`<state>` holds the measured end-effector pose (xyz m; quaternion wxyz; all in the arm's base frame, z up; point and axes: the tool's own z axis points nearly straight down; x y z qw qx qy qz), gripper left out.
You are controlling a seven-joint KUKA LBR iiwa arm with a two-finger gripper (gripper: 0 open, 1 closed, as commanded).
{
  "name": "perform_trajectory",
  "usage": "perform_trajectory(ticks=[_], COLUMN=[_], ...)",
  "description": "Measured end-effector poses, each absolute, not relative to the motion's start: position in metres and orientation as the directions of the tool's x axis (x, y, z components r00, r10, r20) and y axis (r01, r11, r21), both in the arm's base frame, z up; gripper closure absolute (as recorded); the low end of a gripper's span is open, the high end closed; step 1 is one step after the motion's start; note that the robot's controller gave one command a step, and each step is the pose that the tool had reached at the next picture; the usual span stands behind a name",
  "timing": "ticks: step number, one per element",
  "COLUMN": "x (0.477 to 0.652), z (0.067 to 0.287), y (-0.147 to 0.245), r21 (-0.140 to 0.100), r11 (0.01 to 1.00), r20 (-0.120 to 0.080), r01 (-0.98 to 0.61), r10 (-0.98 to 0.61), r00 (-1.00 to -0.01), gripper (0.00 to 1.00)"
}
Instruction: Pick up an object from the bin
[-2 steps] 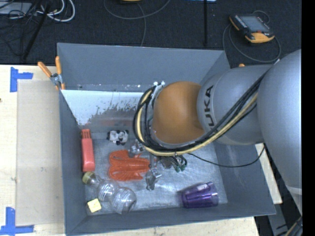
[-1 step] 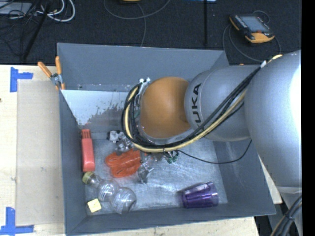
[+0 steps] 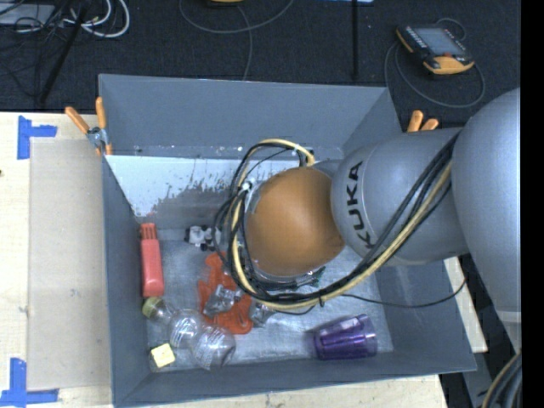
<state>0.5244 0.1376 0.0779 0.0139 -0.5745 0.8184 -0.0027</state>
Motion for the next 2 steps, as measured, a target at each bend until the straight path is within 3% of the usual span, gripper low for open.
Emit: perform_trajectory(ticks=[1, 2], x=[0.525, 0.517], z=[0.078, 0.207], y=[0.137, 0.166], r21=[-0.019, 0.001], r11=[0.343, 0.317], r20=[-0.020, -0.002], r01=[-0.939, -0.949], r10=[-0.939, -0.949], r00=[-0.343, -0.317], gripper=[1.00, 1.00])
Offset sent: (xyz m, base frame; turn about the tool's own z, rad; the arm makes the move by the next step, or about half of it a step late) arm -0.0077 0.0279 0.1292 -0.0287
